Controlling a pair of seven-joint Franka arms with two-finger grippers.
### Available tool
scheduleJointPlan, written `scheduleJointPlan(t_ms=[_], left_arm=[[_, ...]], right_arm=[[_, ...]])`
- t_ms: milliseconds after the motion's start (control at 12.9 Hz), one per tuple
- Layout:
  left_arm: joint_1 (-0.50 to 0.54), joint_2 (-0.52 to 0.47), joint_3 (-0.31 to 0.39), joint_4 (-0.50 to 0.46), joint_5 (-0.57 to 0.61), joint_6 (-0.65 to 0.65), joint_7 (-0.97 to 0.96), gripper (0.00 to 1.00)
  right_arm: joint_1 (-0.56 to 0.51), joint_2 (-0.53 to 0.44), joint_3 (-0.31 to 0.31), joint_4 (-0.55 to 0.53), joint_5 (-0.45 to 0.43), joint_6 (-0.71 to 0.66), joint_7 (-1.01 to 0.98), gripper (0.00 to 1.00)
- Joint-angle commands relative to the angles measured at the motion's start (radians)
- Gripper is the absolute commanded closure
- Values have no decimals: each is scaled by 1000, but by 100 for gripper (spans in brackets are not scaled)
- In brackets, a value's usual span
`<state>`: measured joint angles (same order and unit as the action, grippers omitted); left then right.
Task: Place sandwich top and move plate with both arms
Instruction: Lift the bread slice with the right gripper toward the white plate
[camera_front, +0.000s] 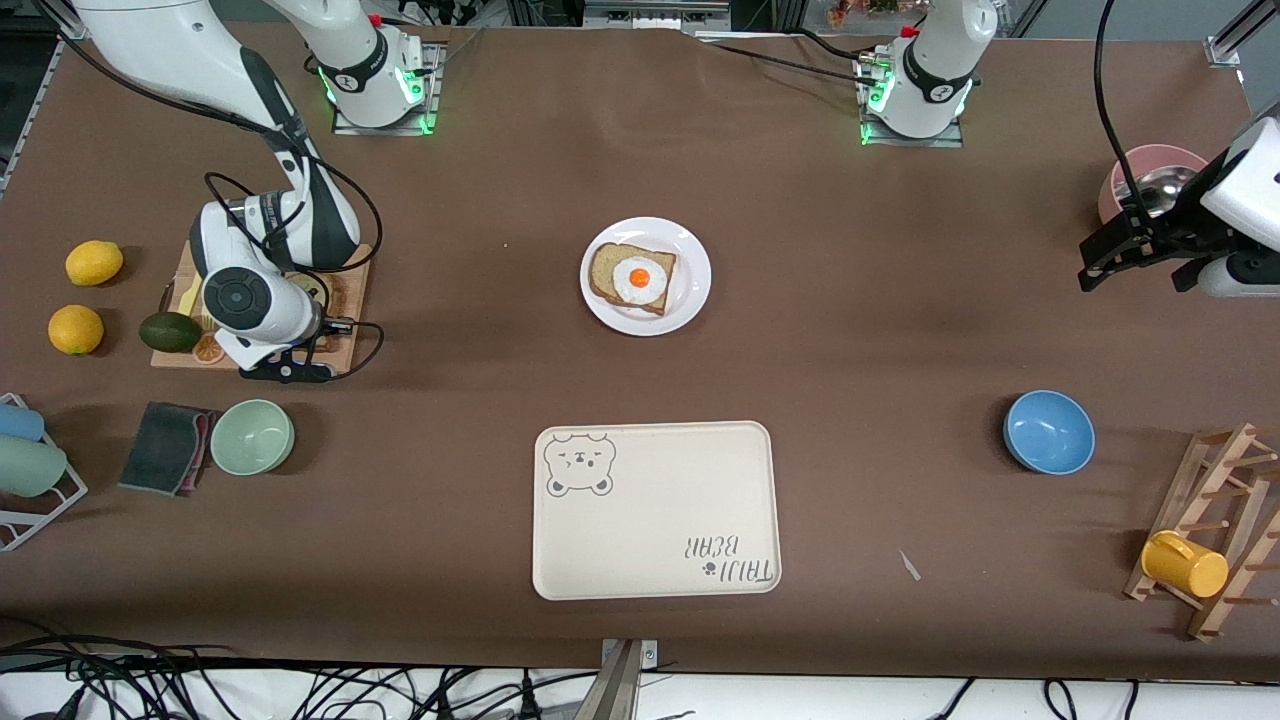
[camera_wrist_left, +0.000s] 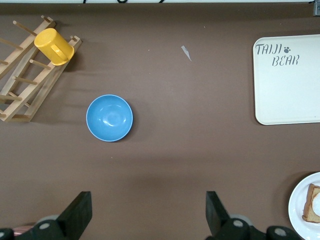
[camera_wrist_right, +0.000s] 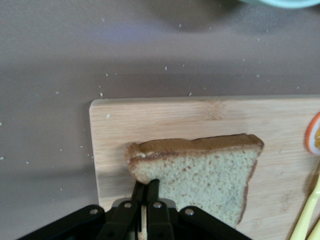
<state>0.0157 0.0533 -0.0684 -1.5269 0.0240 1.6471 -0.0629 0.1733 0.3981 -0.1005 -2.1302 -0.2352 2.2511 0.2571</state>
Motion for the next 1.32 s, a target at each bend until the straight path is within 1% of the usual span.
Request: scheduleJointPlan(t_ms=[0, 77, 310, 465, 697, 775, 930, 1007, 1085, 1239], left_arm=[[-2, 16, 1, 33, 2, -20, 8, 0], [-2, 14, -1, 33, 1, -18, 9, 0], [-2, 14, -17, 33, 2, -20, 6, 0], [0, 13, -16, 33, 1, -23, 5, 0], [0, 14, -16, 33, 2, -32, 9, 0], [-2, 14, -16, 33, 5, -32, 14, 0], [-2, 14, -16, 33, 10, -32, 14, 0], [-2, 14, -16, 33, 10, -32, 14, 0], [-2, 14, -17, 33, 10, -32, 14, 0], [-2, 14, -14, 33, 8, -32, 8, 0]], right_arm=[[-3, -15, 8, 64, -15, -111, -21, 100], [-3, -15, 10, 97, -13, -170, -19, 100], [2, -16, 16, 166, -12, -261, -36, 100], [6, -16, 28, 244, -3, -371, -45, 100], [6, -16, 111, 376, 22, -504, -36, 100], [6, -16, 136, 410, 75, -531, -32, 100], [17, -16, 159, 429, 157, -525, -19, 100], [41, -9, 179, 455, 186, -525, 17, 100], [81, 5, 185, 493, 192, -525, 86, 100], [208, 54, 185, 588, 197, -536, 216, 100]])
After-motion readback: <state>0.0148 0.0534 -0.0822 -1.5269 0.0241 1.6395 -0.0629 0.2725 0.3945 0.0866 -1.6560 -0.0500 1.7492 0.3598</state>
